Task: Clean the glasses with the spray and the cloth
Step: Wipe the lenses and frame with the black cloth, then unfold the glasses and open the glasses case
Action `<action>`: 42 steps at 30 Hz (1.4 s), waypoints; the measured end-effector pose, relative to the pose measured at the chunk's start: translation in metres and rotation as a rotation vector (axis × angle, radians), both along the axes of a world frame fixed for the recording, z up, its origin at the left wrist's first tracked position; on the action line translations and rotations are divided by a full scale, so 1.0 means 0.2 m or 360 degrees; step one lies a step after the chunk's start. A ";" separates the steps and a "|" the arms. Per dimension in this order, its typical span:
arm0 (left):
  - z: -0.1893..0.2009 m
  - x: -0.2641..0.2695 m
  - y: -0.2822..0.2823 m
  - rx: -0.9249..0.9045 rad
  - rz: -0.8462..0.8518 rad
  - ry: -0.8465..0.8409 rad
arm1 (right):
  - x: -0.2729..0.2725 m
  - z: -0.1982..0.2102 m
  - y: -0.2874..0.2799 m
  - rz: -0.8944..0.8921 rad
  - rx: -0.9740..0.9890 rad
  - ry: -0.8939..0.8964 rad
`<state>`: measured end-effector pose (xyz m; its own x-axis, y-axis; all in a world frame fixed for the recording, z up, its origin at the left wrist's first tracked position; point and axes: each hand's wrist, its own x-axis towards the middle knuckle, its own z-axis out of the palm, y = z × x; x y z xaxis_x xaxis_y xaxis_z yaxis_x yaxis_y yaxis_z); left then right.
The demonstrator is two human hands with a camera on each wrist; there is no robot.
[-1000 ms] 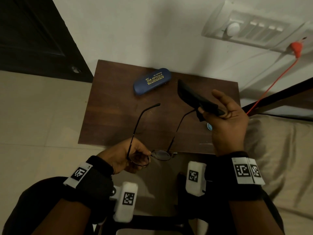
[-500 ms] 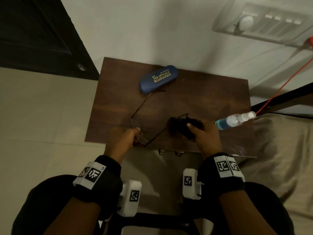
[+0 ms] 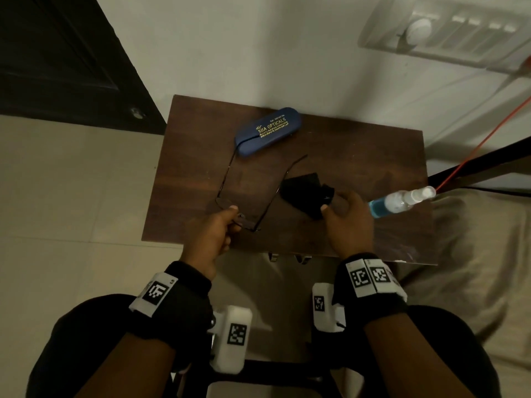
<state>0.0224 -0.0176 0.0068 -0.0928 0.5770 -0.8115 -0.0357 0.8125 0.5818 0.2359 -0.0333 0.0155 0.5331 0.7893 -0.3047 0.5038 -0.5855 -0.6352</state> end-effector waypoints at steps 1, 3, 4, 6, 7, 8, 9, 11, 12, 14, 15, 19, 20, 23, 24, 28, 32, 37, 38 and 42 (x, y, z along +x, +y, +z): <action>0.01 0.01 0.00 0.0015 0.0038 -0.0010 | -0.02 0.02 -0.02 -0.0015 0.0070 -0.0021; 0.02 0.03 -0.02 0.0074 0.0125 -0.0003 | -0.08 0.06 -0.06 0.0018 0.0182 0.0128; 0.02 0.04 -0.03 0.0108 0.0163 -0.0003 | -0.12 0.09 -0.09 0.0067 0.0215 0.0233; 0.03 0.07 -0.05 0.0194 0.0213 -0.0020 | -0.20 0.12 -0.12 0.0163 0.0257 0.0401; 0.03 0.09 -0.06 0.0236 0.0217 -0.0040 | -0.23 0.13 -0.13 0.0174 0.0280 0.0474; 0.05 0.11 -0.08 0.0270 0.0211 -0.0063 | -0.26 0.14 -0.13 0.0152 0.0305 0.0540; 0.06 0.13 -0.09 0.0296 0.0206 -0.0082 | -0.29 0.14 -0.13 0.0114 0.0330 0.0597; 0.10 0.15 -0.12 0.0363 0.0190 -0.0096 | -0.32 0.16 -0.12 0.0044 0.0369 0.0670; 0.12 0.17 -0.14 0.0404 0.0170 -0.0090 | -0.32 0.17 -0.12 0.0022 0.0382 0.0679; 0.16 0.18 -0.17 0.0487 0.0123 -0.0087 | -0.33 0.20 -0.13 -0.0015 0.0396 0.0671; 0.17 0.19 -0.18 0.0514 0.0110 -0.0090 | -0.32 0.21 -0.13 -0.0029 0.0406 0.0648; 0.24 0.19 -0.22 0.0613 0.0047 -0.0128 | -0.29 0.28 -0.16 -0.0030 0.0488 0.0522; 0.26 0.19 -0.23 0.0651 0.0027 -0.0120 | -0.28 0.30 -0.17 -0.0047 0.0500 0.0527; 0.32 0.18 -0.26 0.0681 0.0074 -0.0084 | -0.24 0.34 -0.19 -0.0086 0.0502 0.0544; 0.33 0.16 -0.26 0.0660 0.0118 -0.0075 | -0.22 0.35 -0.19 -0.0088 0.0493 0.0553; 0.31 0.06 -0.27 0.0662 0.0247 -0.0100 | -0.14 0.39 -0.22 -0.0043 0.0312 0.0731; 0.35 0.01 -0.27 0.0785 0.0106 -0.0229 | -0.10 0.45 -0.23 0.0023 0.0047 0.0934; 0.38 0.00 -0.26 0.0769 0.0045 -0.0277 | -0.09 0.47 -0.23 -0.0051 0.0010 0.1073; 0.38 -0.01 -0.27 0.0759 0.0049 -0.0286 | -0.09 0.47 -0.24 -0.0061 0.0029 0.1062; 0.38 -0.02 -0.27 0.0724 0.0060 -0.0274 | -0.10 0.47 -0.25 -0.0117 0.0112 0.1066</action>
<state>0.0192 -0.0711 0.0837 -0.0071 0.8755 -0.4832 -0.1870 0.4735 0.8607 0.2168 -0.0834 0.1101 0.3005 0.7882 -0.5371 -0.0515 -0.5488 -0.8343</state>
